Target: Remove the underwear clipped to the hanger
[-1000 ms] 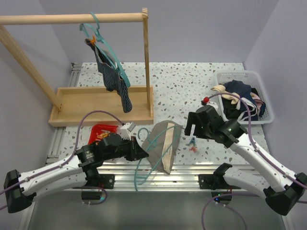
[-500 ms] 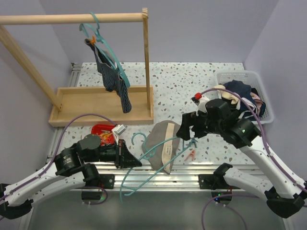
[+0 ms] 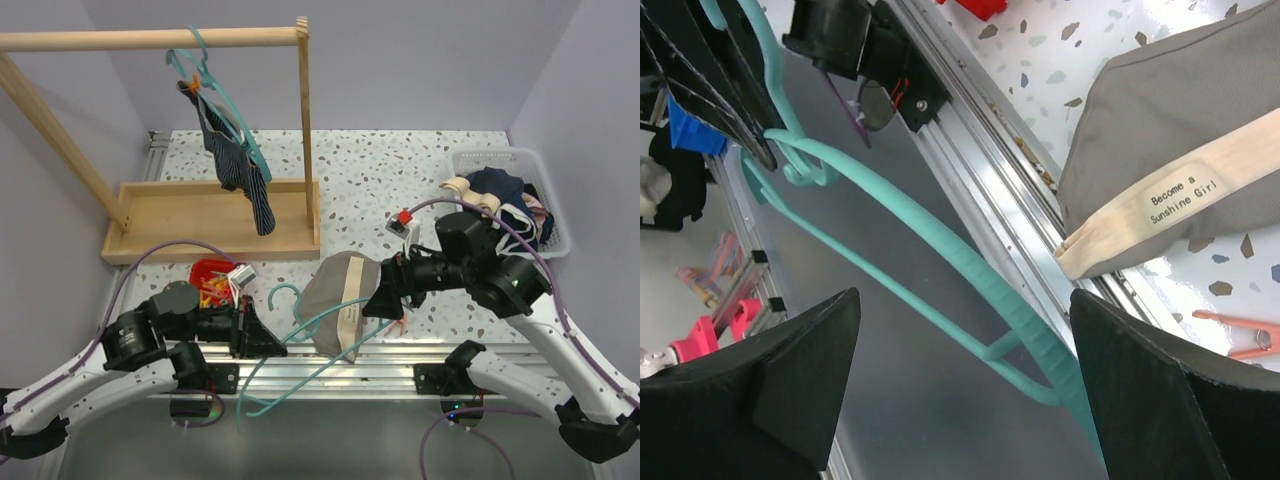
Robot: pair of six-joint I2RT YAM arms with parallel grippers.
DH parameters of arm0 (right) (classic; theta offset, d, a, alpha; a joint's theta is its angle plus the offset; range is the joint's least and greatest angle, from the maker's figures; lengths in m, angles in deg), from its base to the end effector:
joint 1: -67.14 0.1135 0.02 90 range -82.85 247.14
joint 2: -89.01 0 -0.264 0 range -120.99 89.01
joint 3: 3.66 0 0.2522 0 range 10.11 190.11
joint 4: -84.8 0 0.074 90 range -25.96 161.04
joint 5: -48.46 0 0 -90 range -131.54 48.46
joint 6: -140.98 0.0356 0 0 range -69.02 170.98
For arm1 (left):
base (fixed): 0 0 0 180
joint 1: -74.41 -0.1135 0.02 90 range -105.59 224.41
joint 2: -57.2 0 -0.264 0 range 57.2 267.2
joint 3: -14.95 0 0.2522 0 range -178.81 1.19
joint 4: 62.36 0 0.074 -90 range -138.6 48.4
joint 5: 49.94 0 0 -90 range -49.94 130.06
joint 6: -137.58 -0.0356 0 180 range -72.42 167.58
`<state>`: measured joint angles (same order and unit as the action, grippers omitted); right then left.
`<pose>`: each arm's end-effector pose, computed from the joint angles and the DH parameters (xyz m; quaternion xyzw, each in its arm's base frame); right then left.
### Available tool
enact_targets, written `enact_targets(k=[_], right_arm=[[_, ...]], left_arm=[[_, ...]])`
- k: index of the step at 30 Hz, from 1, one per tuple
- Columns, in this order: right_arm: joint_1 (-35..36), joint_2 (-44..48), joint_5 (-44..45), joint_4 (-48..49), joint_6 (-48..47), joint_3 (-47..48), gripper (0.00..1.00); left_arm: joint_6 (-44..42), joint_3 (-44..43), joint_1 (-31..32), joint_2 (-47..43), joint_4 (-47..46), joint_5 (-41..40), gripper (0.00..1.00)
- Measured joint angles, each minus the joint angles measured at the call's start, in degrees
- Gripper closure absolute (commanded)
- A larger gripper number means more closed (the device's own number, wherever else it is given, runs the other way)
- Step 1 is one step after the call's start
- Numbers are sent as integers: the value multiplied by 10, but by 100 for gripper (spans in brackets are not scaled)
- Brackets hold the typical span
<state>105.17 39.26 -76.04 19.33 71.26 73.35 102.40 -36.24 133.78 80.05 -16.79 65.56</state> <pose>0.1095 0.1113 0.3666 -0.2605 0.8289 0.4362 0.2343 0.0378 -0.0939 0.3043 0.1620 0.7794 -0.5823 0.1651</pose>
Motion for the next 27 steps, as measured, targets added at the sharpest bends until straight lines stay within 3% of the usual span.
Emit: enact_targets(k=[3, 7, 8, 9, 10, 14, 15, 16, 20, 27], right_arm=[[0, 7, -8, -12, -8, 0, 18], [-2, 6, -74, -10, -16, -4, 53], [-2, 5, -96, -11, -19, -9, 76], [-2, 3, -116, -15, -26, -13, 91], [-2, 1, -146, -19, -29, -17, 100], [1, 11, -196, -35, -40, -16, 100], [1, 16, -189, -43, -40, -16, 100], [1, 21, -176, -51, -37, -16, 100], [1, 40, -106, -67, -24, -4, 100], [1, 76, 126, -84, 1, 56, 100]], left_arm=[[-4, -13, 0, -2, 5, 11, 100], [-10, -35, 0, -3, 7, 18, 100], [-12, -40, 0, -4, 8, 20, 100], [-15, -46, 0, -4, 10, 22, 100], [-15, -53, 0, -4, 21, 17, 100], [-30, -80, 0, -1, 82, -42, 11], [-33, -93, 0, 0, 97, -64, 4], [-25, -113, -1, 2, 117, -100, 0], [7, -222, -1, 3, 221, -270, 0], [82, -336, -1, -61, 325, -502, 0]])
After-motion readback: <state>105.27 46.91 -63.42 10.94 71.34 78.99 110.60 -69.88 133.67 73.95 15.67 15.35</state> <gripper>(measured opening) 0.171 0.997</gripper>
